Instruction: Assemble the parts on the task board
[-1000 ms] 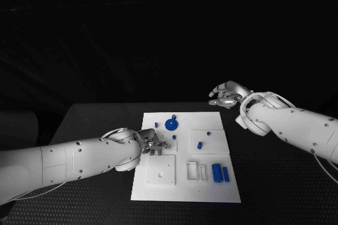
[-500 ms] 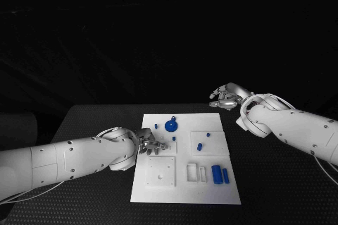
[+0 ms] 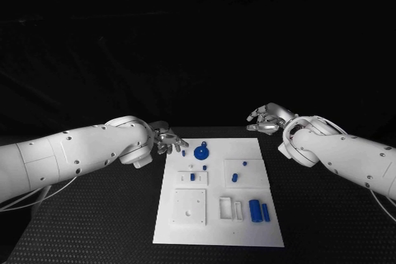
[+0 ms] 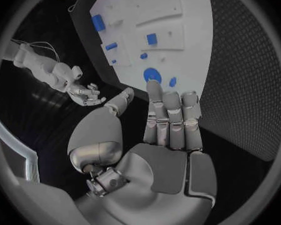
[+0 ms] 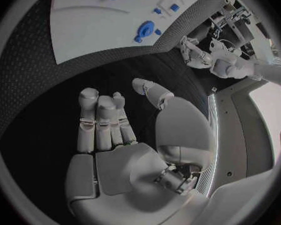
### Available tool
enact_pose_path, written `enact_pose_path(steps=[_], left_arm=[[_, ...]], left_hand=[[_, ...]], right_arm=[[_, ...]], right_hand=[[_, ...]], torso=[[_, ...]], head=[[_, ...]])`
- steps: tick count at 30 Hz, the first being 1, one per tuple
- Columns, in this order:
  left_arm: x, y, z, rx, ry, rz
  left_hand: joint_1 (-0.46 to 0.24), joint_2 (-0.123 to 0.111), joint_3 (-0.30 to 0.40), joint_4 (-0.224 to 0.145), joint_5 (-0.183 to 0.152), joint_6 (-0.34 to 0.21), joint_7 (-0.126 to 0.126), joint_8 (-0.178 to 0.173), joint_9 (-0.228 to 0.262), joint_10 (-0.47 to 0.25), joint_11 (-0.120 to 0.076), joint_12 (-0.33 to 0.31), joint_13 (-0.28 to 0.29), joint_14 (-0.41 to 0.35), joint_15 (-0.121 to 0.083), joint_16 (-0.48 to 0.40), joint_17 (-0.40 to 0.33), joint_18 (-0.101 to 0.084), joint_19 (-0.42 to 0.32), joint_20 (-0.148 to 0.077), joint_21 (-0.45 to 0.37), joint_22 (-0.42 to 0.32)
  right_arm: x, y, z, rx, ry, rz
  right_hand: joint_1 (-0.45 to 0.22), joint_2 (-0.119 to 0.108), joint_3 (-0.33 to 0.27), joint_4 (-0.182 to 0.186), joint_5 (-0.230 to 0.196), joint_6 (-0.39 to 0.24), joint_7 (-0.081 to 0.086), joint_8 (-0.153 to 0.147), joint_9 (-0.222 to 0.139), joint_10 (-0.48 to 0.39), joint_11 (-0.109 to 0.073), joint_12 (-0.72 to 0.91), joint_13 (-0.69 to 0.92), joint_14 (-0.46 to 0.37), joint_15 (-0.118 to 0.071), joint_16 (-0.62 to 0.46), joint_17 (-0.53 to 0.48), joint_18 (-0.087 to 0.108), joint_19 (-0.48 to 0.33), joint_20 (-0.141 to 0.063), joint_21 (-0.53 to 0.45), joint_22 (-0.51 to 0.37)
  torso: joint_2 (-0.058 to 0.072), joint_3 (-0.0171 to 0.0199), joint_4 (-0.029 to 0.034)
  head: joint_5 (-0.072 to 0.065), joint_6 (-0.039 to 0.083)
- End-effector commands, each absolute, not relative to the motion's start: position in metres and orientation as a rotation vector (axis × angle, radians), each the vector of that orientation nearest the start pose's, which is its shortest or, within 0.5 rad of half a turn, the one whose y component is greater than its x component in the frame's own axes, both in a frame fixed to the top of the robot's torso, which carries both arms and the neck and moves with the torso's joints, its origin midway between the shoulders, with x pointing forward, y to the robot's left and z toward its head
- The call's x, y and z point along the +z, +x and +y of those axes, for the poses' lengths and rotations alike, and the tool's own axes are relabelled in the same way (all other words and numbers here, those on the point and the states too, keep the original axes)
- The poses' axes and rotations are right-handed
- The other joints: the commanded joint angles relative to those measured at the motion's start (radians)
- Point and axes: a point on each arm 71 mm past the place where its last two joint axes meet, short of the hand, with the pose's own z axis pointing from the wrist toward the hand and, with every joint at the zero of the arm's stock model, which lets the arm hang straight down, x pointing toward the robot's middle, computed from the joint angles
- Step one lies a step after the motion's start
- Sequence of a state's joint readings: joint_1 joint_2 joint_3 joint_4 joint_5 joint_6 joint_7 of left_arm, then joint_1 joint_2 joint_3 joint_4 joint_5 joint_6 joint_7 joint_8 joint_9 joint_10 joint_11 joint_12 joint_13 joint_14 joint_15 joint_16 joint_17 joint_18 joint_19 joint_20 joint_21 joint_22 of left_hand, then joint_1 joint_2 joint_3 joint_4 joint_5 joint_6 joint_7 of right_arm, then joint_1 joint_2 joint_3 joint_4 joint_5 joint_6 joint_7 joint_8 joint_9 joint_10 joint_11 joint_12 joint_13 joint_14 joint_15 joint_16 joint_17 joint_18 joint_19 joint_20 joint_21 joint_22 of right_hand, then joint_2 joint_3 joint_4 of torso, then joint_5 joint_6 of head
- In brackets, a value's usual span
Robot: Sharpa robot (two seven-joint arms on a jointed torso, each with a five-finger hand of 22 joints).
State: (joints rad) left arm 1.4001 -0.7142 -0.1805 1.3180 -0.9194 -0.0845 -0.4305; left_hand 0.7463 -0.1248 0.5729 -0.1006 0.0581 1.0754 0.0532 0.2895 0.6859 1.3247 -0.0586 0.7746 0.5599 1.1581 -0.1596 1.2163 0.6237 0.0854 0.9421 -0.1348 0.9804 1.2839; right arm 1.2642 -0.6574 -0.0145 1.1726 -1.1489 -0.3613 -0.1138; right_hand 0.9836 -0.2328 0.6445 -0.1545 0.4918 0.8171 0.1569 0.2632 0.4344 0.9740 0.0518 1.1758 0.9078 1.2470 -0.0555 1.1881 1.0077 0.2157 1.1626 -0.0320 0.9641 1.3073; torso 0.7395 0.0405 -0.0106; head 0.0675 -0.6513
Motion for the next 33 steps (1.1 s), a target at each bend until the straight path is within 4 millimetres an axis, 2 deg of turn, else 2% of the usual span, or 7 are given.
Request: enact_pose_path(steps=[1, 4, 11, 13, 17, 25, 33], left_arm=[[-0.175, 0.549, 0.218, -0.446, -0.374, 2.146], [-0.174, 0.559, 0.22, -0.409, -0.368, 2.157], [-0.178, 0.581, 0.219, -0.315, -0.336, 2.22], [-0.179, 0.583, 0.219, -0.301, -0.328, 2.227], [-0.185, 0.588, 0.219, -0.267, -0.323, 2.242], [-0.195, 0.593, 0.215, -0.261, -0.314, 2.245], [-0.208, 0.592, 0.213, -0.237, -0.311, 2.275]], left_hand=[[0.018, 0.004, -0.001, -0.008, 0.009, -0.02, 0.006, -0.01, -0.004, -0.018, 0.006, -0.015, -0.007, -0.013, 0.007, -0.016, -0.007, -0.018, -0.012, -0.088, -0.016, -0.007], [0.017, 0.01, -0.008, -0.005, 0.009, -0.046, 0.016, -0.023, -0.011, -0.034, 0.016, -0.031, -0.015, -0.025, 0.018, -0.032, -0.014, -0.024, -0.022, -0.084, -0.033, -0.013], [-0.001, 0.01, -0.017, 0.015, 0.003, -0.058, 0.021, -0.027, -0.013, -0.041, 0.021, -0.038, -0.018, -0.031, 0.024, -0.04, -0.016, -0.029, -0.028, -0.082, -0.044, -0.015], [-0.021, 0.008, -0.024, 0.028, 0.002, -0.096, 0.032, -0.048, -0.022, -0.064, 0.033, -0.052, -0.023, -0.049, 0.033, -0.052, -0.021, -0.033, -0.041, -0.079, -0.054, -0.018], [-0.018, 0.007, -0.025, 0.03, -0.003, -0.123, 0.046, -0.059, -0.029, -0.084, 0.046, -0.062, -0.026, -0.072, 0.047, -0.062, -0.023, -0.039, -0.065, -0.072, -0.07, -0.018], [-0.008, 0.009, -0.027, 0.027, -0.003, -0.121, 0.047, -0.055, -0.03, -0.085, 0.047, -0.057, -0.022, -0.077, 0.05, -0.055, -0.018, -0.042, -0.073, -0.069, -0.073, -0.013], [-0.023, -0.006, -0.038, 0.039, -0.006, -0.122, 0.047, -0.053, -0.032, -0.087, 0.046, -0.055, -0.021, -0.08, 0.05, -0.051, -0.015, -0.042, -0.072, -0.069, -0.074, -0.009]], right_arm=[[-0.164, 0.563, -0.218, 0.623, 0.236, 1.628], [-0.164, 0.563, -0.218, 0.623, 0.235, 1.628], [-0.164, 0.563, -0.217, 0.626, 0.235, 1.625], [-0.164, 0.563, -0.216, 0.627, 0.234, 1.625], [-0.164, 0.563, -0.216, 0.631, 0.235, 1.621], [-0.164, 0.563, -0.216, 0.631, 0.239, 1.613], [-0.163, 0.563, -0.214, 0.642, 0.247, 1.6]], right_hand=[[-0.009, 0.005, 0.002, 0.004, 0.006, -0.001, 0.009, 0.003, -0.002, -0.003, 0.0, 0.005, -0.002, -0.007, -0.003, -0.002, -0.001, 0.046, 0.002, -0.006, -0.004, 0.018], [-0.009, 0.005, 0.002, 0.004, 0.006, -0.001, 0.009, 0.003, -0.002, -0.003, 0.0, 0.005, -0.002, -0.007, -0.003, -0.002, -0.001, 0.046, 0.002, -0.006, -0.004, 0.018], [-0.009, 0.005, 0.002, 0.004, 0.006, -0.001, 0.009, 0.003, -0.002, -0.003, 0.0, 0.005, -0.002, -0.007, -0.003, -0.002, -0.001, 0.046, 0.002, -0.006, -0.004, 0.018], [-0.009, 0.005, 0.002, 0.004, 0.006, -0.001, 0.009, 0.003, -0.002, -0.003, 0.0, 0.005, -0.002, -0.007, -0.003, -0.002, -0.001, 0.046, 0.002, -0.006, -0.004, 0.018], [-0.009, 0.005, 0.002, 0.004, 0.006, -0.001, 0.009, 0.003, -0.002, -0.003, 0.0, 0.005, -0.002, -0.007, -0.003, -0.002, -0.001, 0.046, 0.002, -0.006, -0.004, 0.018], [-0.01, 0.003, 0.003, 0.004, 0.007, -0.003, 0.01, 0.002, -0.003, -0.005, 0.001, 0.004, -0.004, -0.01, -0.002, -0.005, -0.003, 0.046, -0.001, -0.005, -0.007, 0.017], [-0.017, -0.002, 0.015, 0.006, 0.006, -0.014, 0.014, 0.001, -0.004, -0.028, 0.005, -0.052, -0.062, -0.045, 0.002, -0.092, -0.049, 0.046, -0.053, 0.023, -0.082, -0.013]], torso=[[0.001, 0.0005, 0.0001], [0.001, 0.0001, -0.0017], [0.003, 0.0004, -0.0032], [0.004, 0.0003, -0.0034], [0.008, -0.0011, -0.0069], [0.014, -0.0032, -0.011], [0.018, -0.0049, -0.0148]], head=[[0.003, 0.007], [0.006, 0.011], [0.009, 0.013], [0.01, 0.013], [0.012, 0.016], [0.006, 0.023], [0.019, 0.021]])
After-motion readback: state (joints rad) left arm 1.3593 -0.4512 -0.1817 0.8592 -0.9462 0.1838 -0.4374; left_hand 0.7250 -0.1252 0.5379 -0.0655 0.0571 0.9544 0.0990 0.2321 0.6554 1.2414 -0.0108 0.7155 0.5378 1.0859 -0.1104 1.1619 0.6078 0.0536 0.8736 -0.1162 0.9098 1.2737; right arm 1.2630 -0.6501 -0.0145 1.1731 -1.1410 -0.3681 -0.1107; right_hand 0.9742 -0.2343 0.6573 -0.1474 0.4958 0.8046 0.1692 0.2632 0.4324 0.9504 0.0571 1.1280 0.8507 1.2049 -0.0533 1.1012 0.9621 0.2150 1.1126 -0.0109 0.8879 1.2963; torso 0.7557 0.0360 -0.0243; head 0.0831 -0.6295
